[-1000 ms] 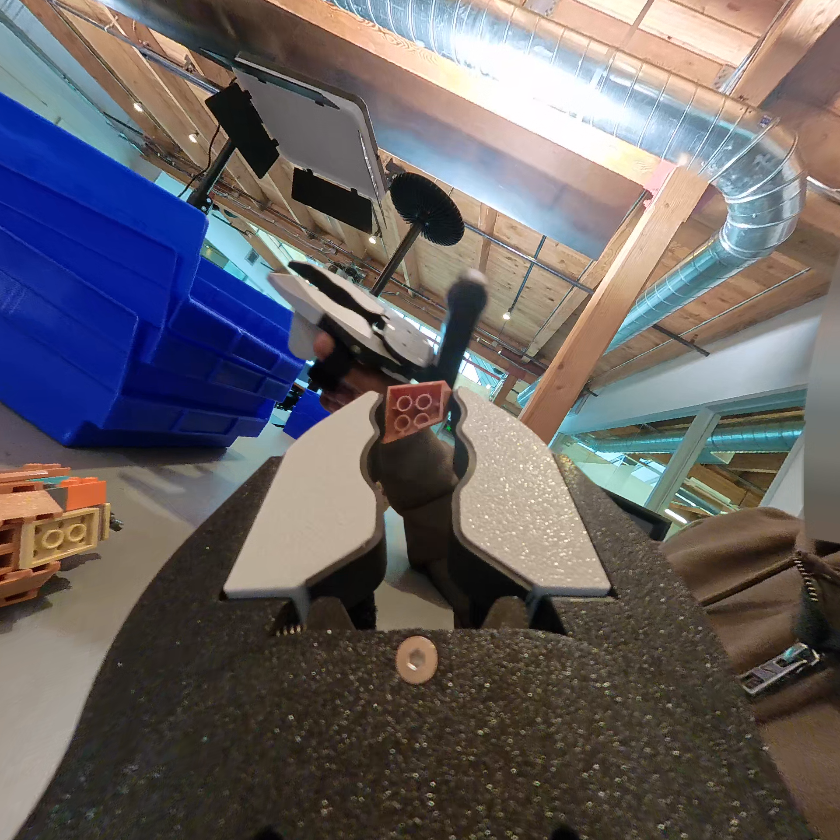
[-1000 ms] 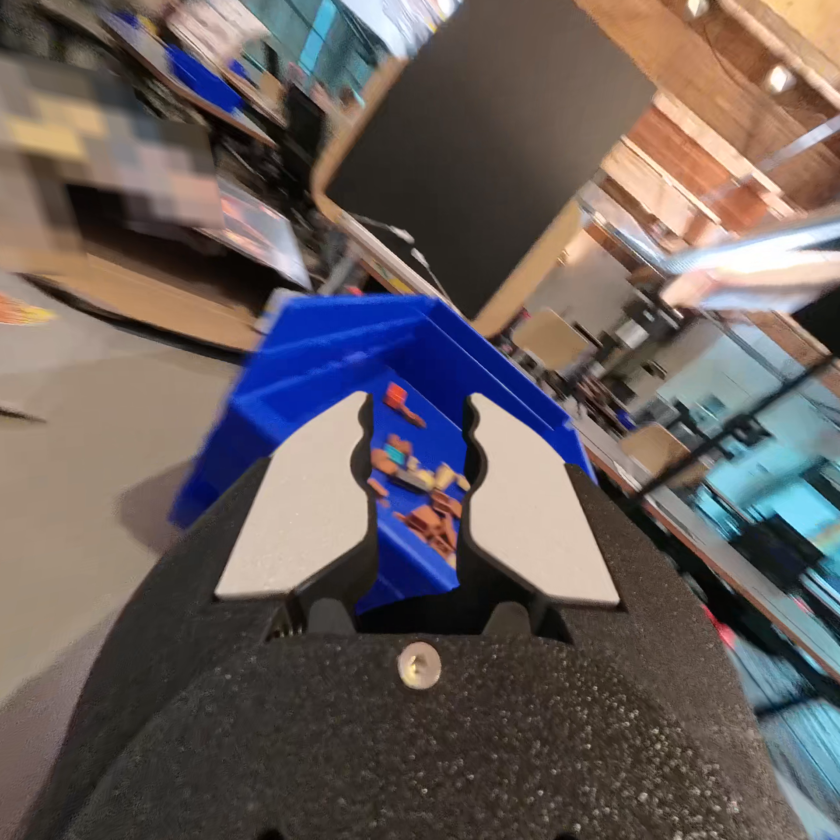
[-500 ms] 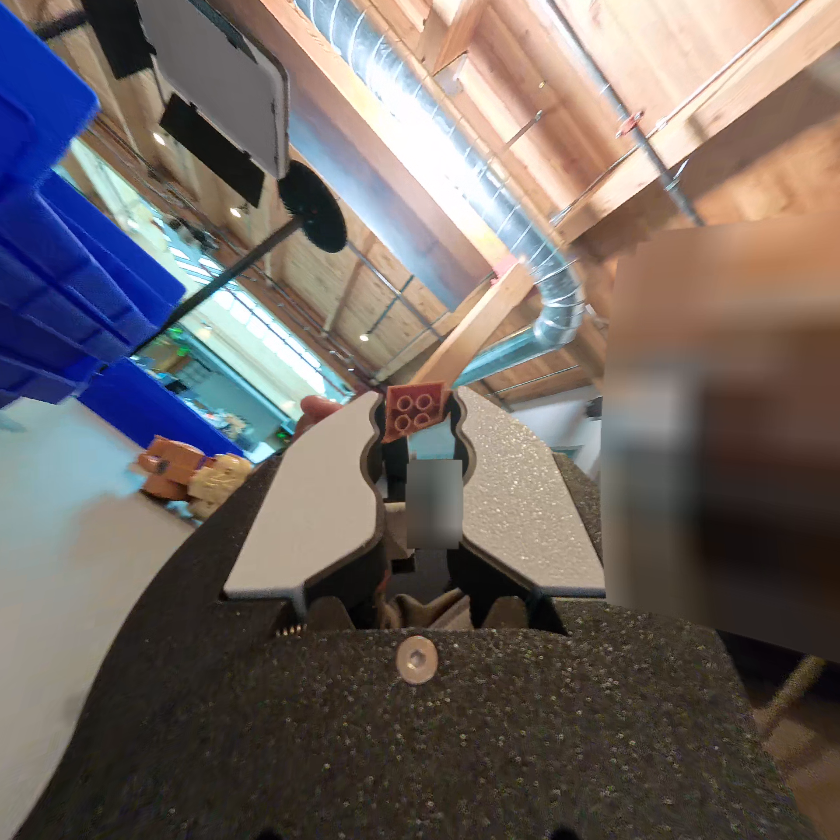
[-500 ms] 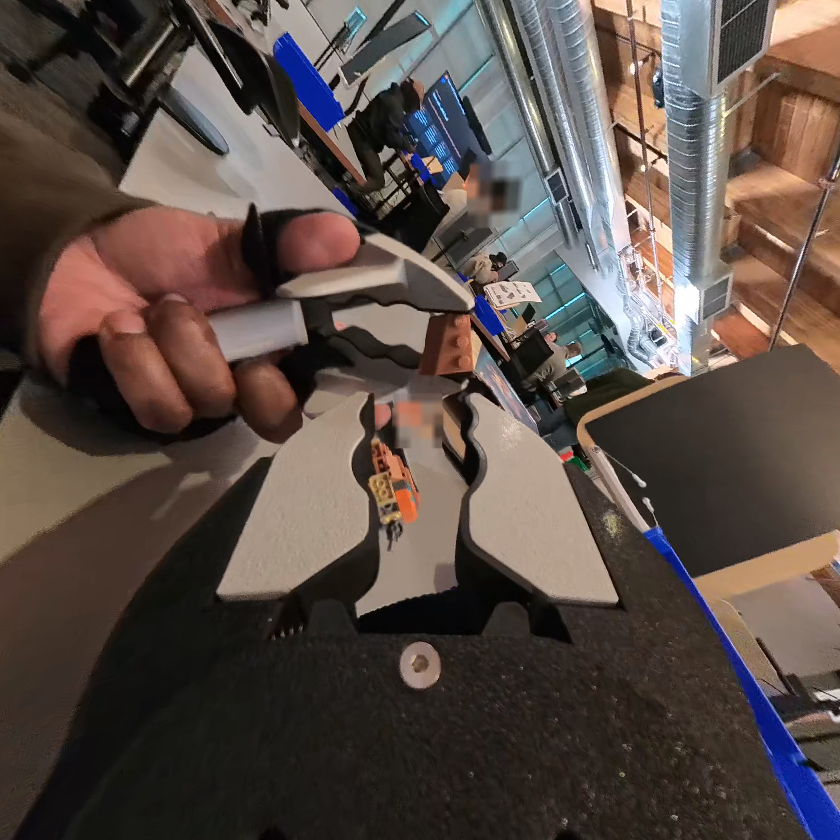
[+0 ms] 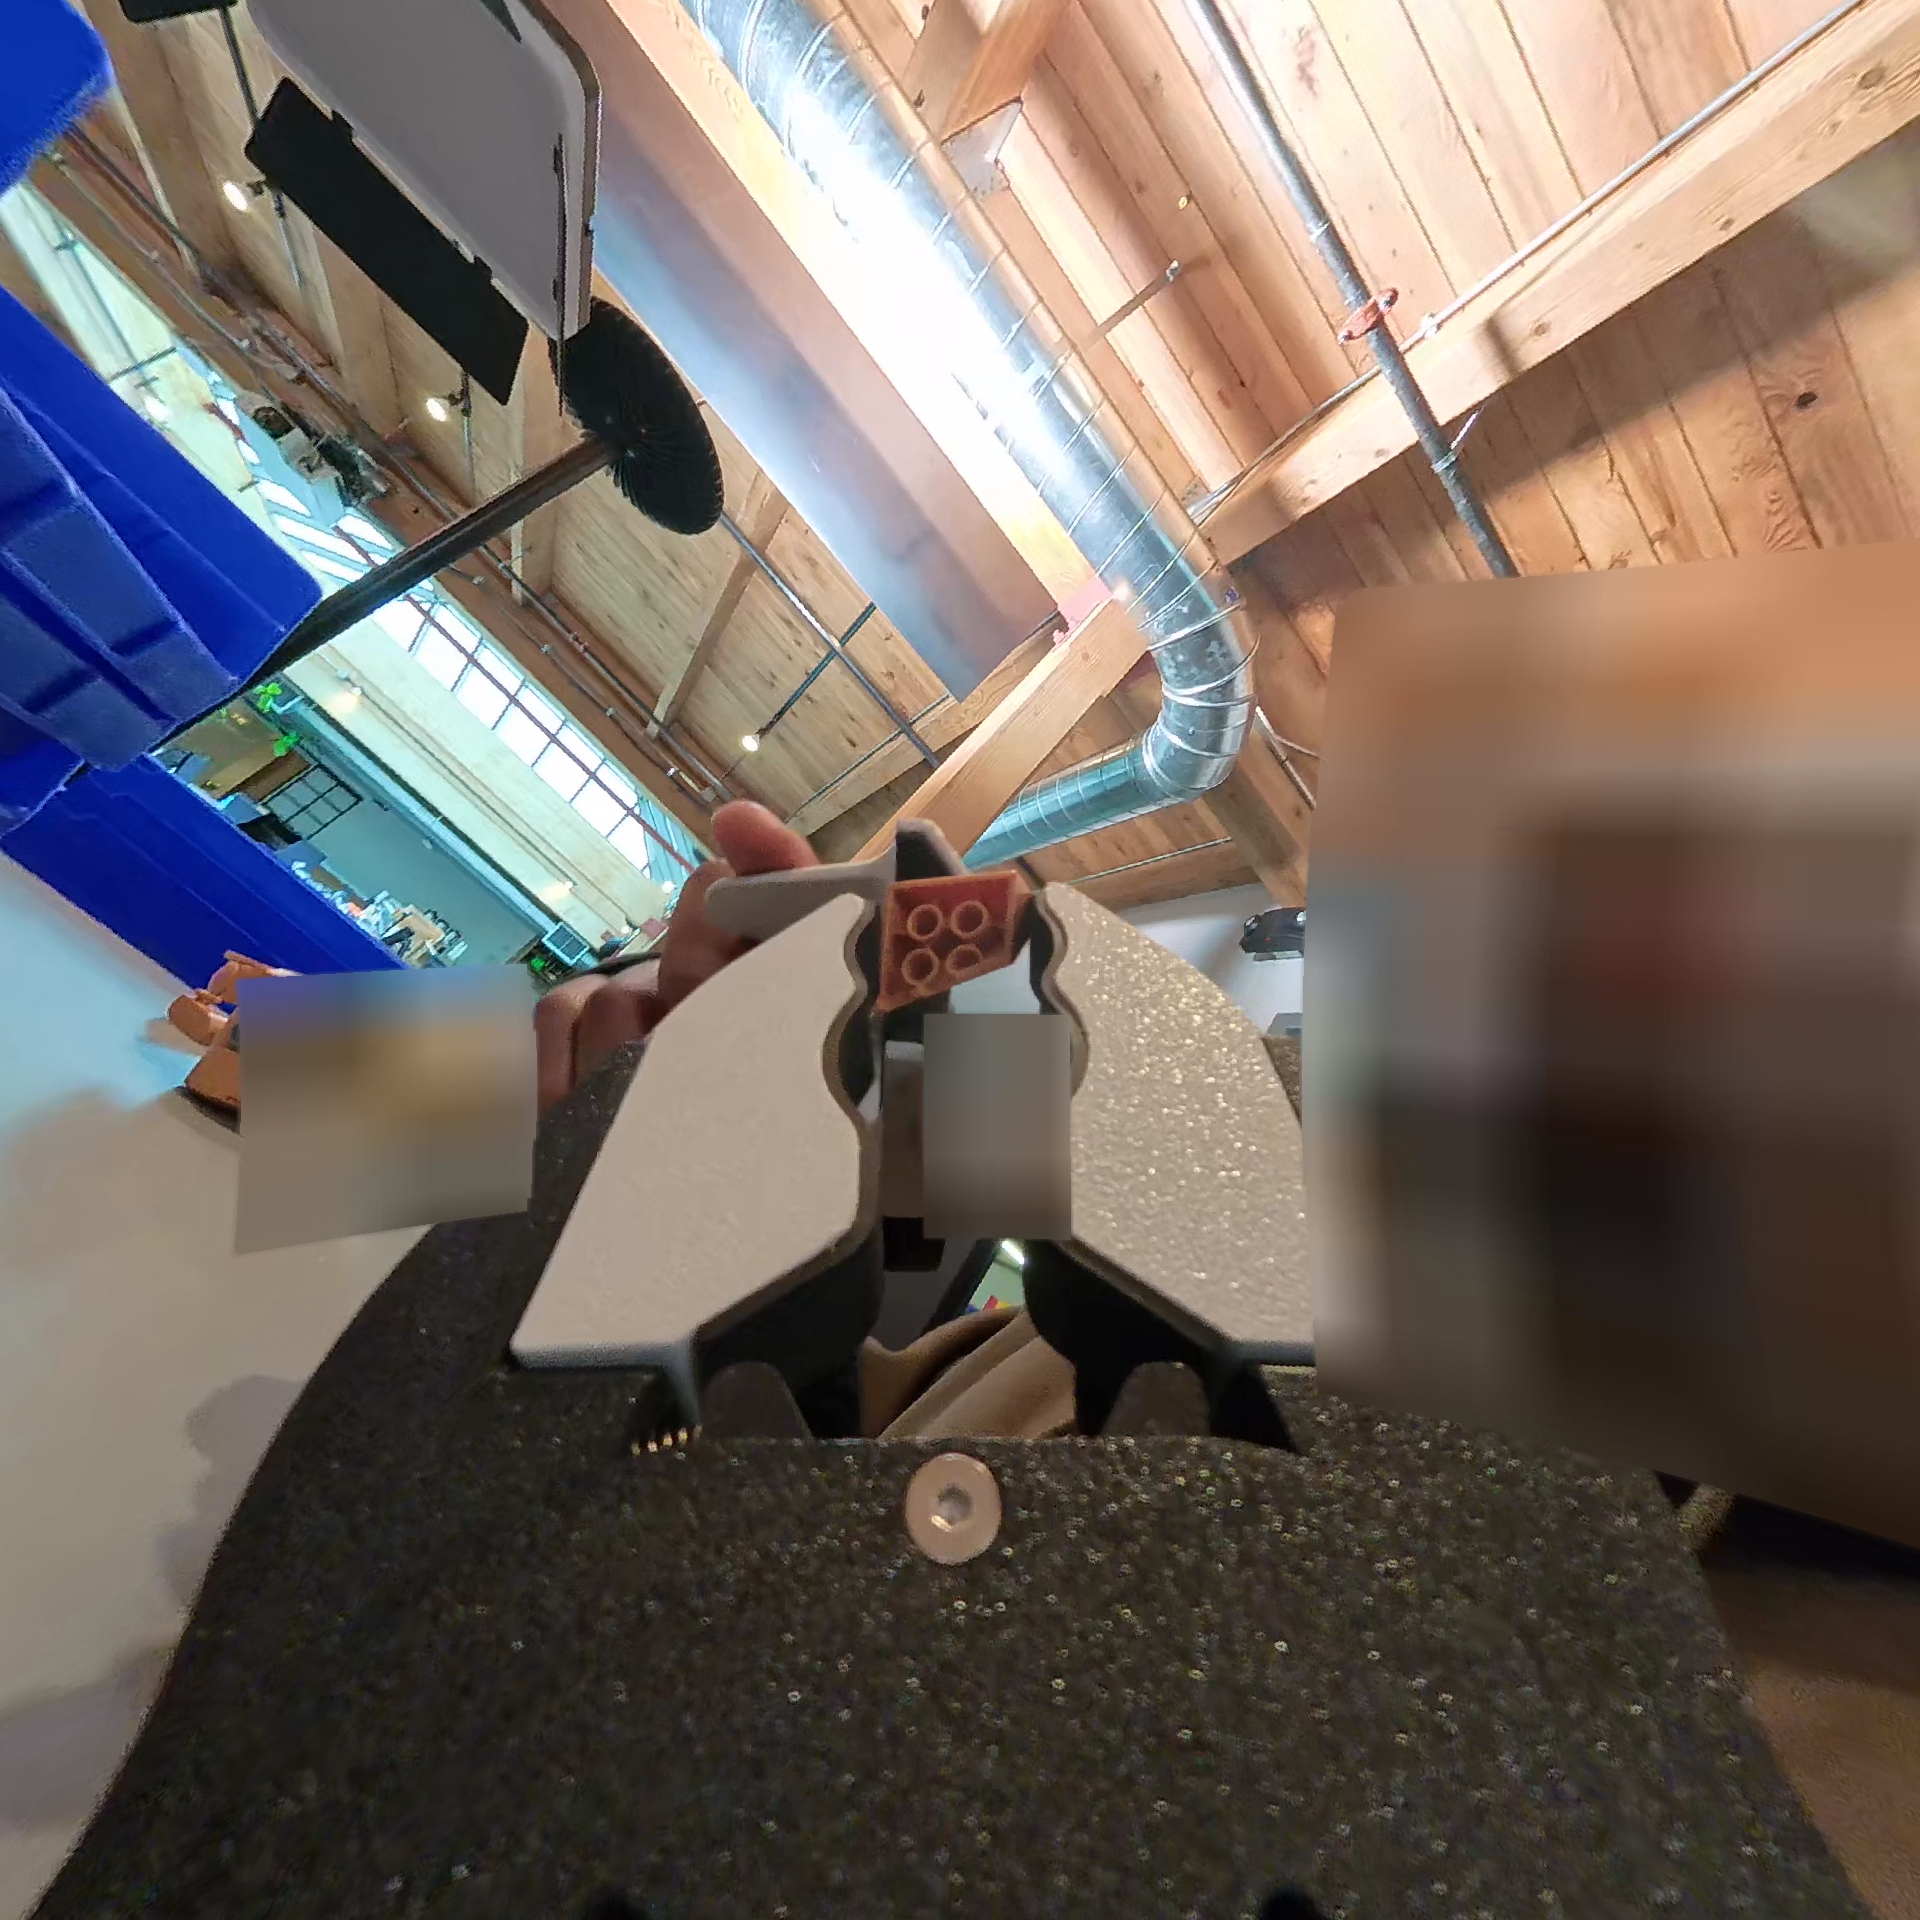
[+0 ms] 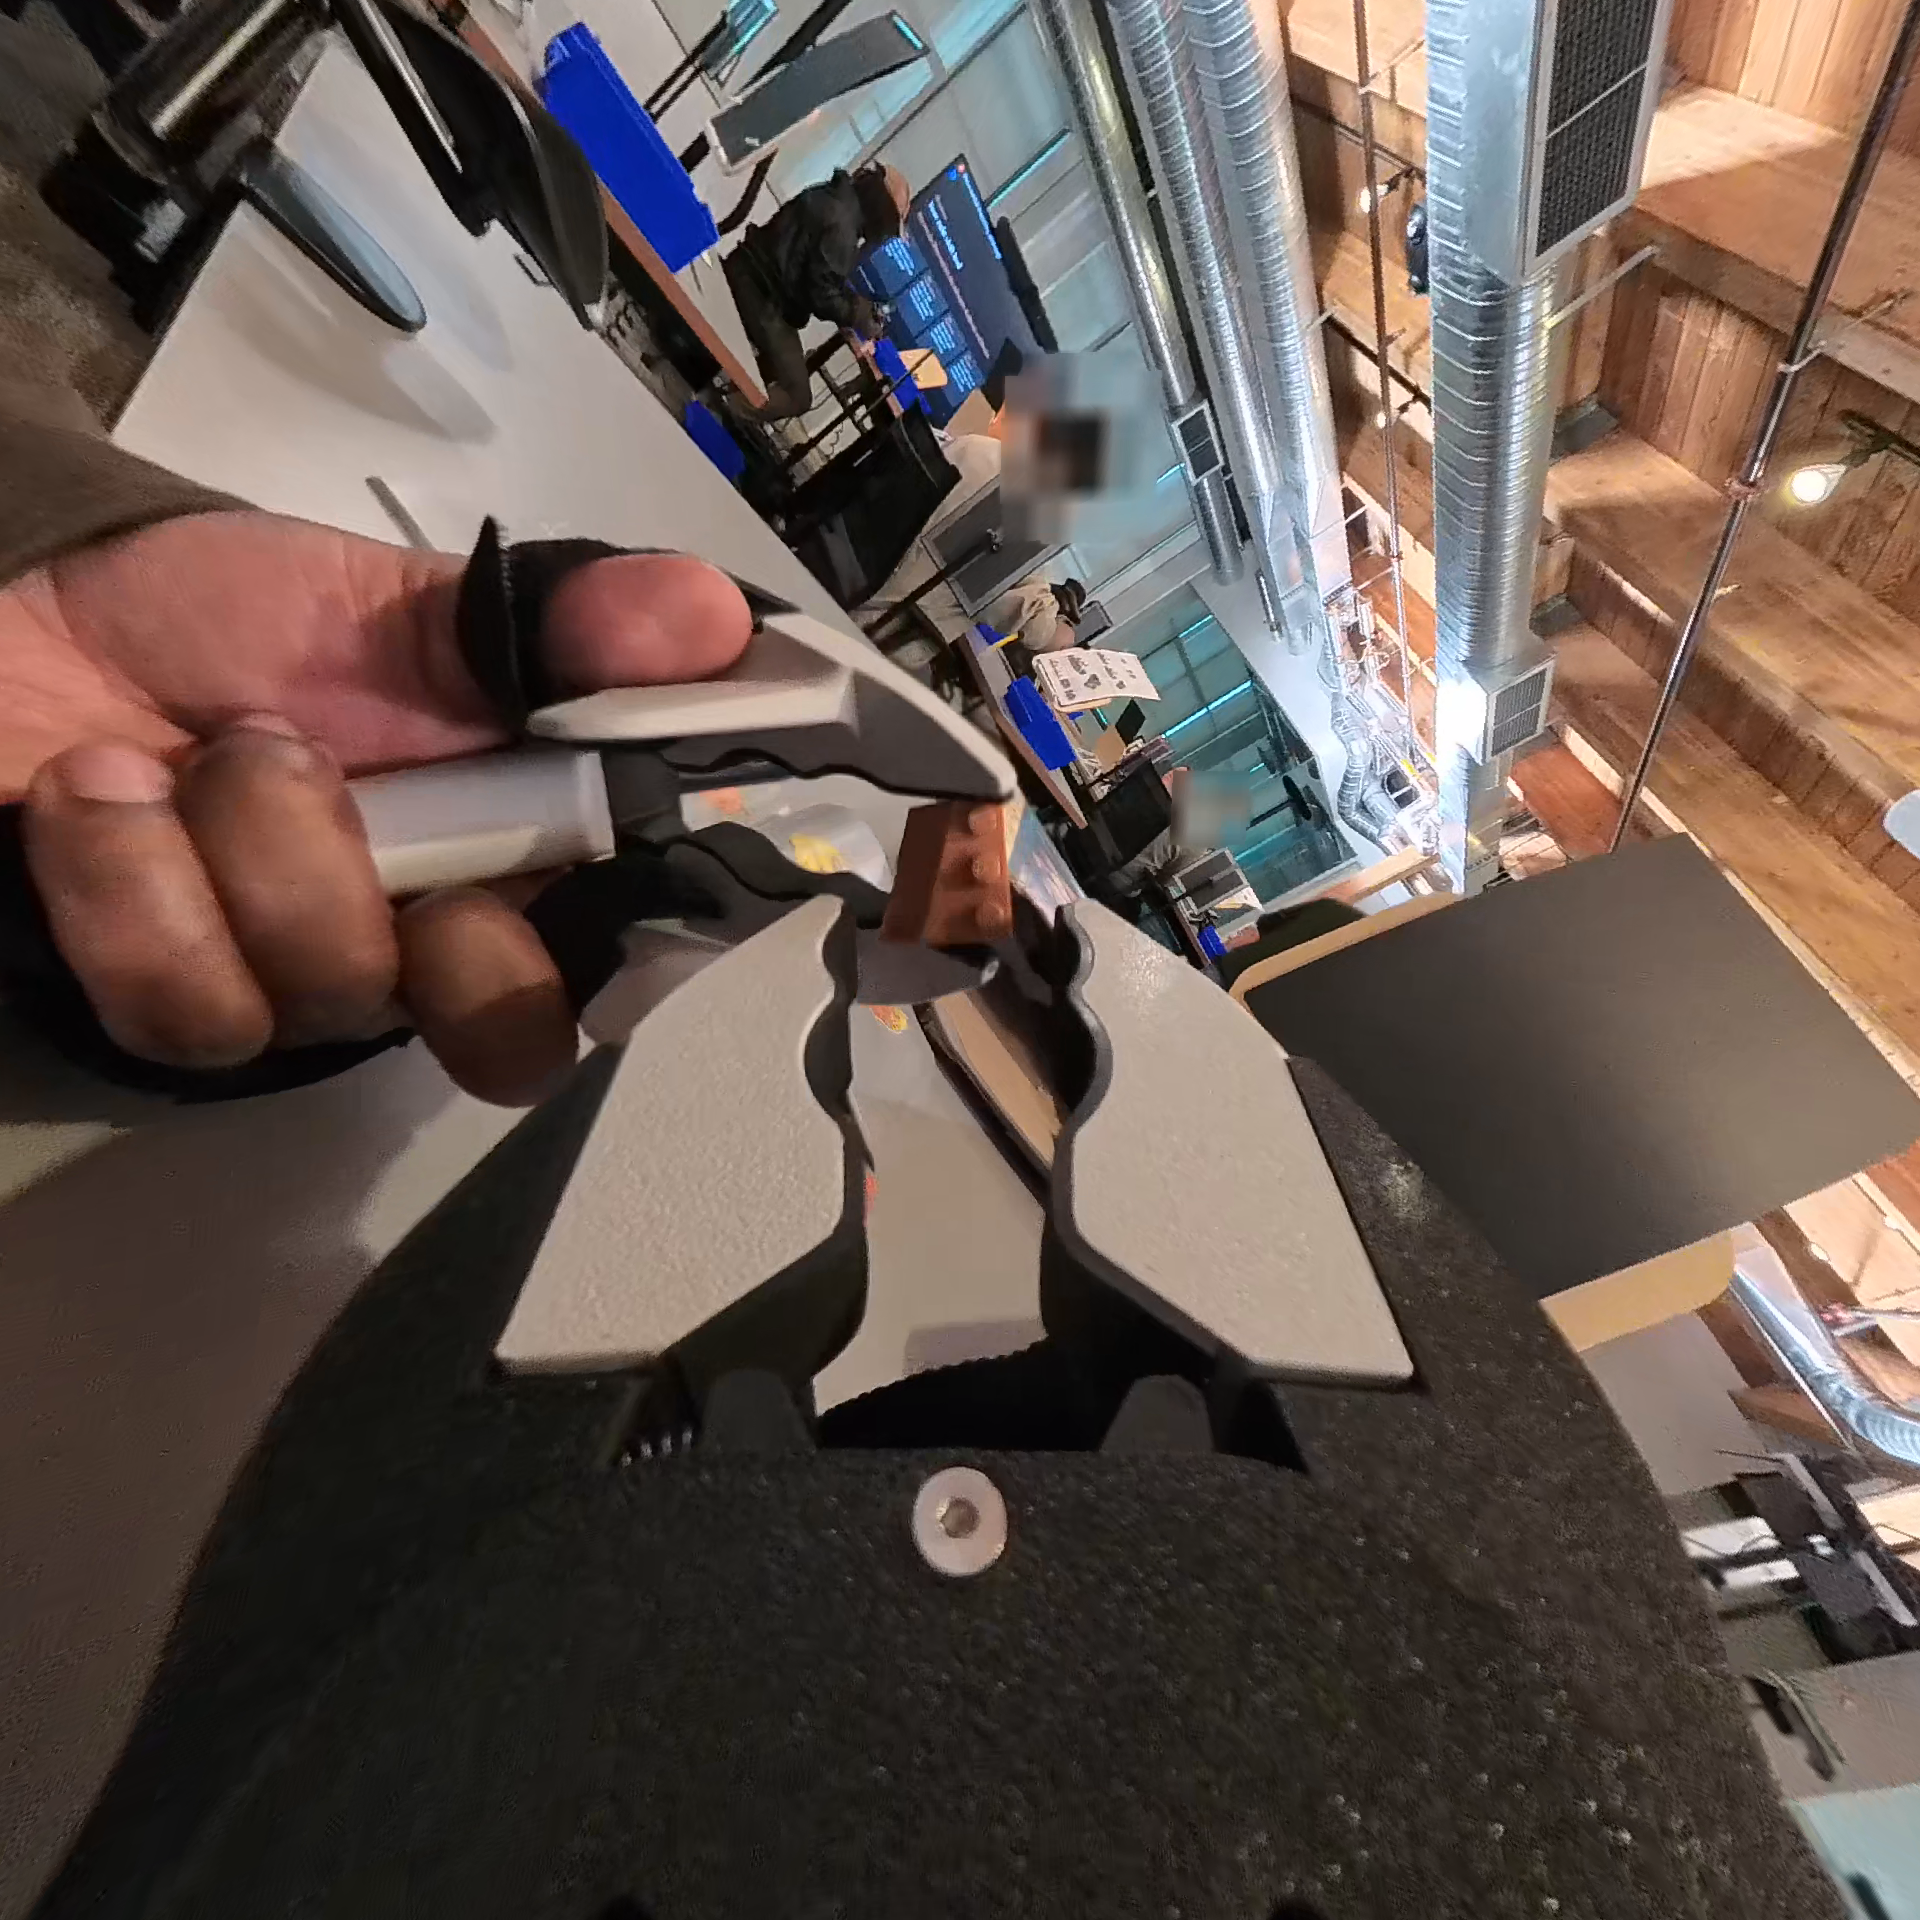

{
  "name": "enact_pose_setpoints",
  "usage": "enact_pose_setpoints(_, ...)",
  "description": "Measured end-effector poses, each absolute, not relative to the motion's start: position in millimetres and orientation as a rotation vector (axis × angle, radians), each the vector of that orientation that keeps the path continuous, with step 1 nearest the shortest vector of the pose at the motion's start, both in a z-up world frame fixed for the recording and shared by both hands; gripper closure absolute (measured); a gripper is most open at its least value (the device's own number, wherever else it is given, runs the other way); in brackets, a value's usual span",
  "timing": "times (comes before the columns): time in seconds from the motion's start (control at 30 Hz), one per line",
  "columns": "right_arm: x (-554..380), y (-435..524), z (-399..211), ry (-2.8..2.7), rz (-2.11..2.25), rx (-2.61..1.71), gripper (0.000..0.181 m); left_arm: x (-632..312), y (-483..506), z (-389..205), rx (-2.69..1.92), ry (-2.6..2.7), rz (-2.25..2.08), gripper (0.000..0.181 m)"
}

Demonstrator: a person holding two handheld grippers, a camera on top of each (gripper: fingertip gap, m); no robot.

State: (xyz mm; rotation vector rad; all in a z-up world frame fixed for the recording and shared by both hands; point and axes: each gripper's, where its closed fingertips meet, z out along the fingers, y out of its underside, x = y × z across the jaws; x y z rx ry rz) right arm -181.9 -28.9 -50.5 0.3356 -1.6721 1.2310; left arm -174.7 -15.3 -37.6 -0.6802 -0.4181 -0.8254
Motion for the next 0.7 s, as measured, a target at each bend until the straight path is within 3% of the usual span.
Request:
enact_pose_setpoints(0.03,-183.7,-30.7,-51.0,-1.674,1.208,0.34,0.146,-173.9,-13.1,-38.7,-0.697,-0.421,-0.821,0.154)
enact_pose_setpoints(0.27,-205.4,-29.3,-44.9,-1.69,1.146,0.3,0.159,-187.3,-13.4,-45.5,-0.719,-0.51,-0.703,0.153)
enact_pose_setpoints(0.47,-319.7,50.8,3.7,-1.606,1.038,-0.17,0.159,-192.3,-16.3,-48.1,-0.713,-0.54,-0.674,0.154)
enact_pose_setpoints(0.57,-368.3,90.6,-2.0,-1.669,1.032,-0.453,0.138,-192.7,-16.9,-49.4,-0.754,-0.548,-0.595,0.154)
enact_pose_setpoints(0.7,-347.2,86.7,-12.5,-1.696,1.194,-0.445,0.139,-197.7,-22.7,-49.6,-0.858,-0.559,-0.386,0.153)
